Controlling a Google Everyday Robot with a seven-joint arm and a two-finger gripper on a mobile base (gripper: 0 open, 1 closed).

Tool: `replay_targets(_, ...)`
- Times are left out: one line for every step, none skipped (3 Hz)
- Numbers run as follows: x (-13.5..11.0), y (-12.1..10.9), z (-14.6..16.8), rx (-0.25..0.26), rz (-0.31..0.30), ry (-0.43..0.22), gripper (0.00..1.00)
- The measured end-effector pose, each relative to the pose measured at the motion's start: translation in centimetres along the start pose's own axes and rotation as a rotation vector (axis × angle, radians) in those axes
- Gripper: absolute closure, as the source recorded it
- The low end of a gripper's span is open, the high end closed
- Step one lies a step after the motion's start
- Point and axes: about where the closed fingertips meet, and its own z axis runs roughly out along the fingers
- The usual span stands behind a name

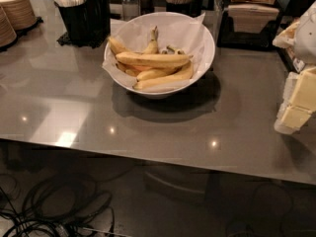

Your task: Pick banana from white bowl

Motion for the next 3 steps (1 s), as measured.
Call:
replay_targets(0.0, 0.0, 0.0, 0.000, 0.000, 0.000, 0.00)
replay_targets(-0.7, -0.3, -0.1, -0.001, 0.004, -0.038, 0.00)
replay_targets(-4.5, -2.1, 0.8, -0.029, -0.021, -0.156, 0.00)
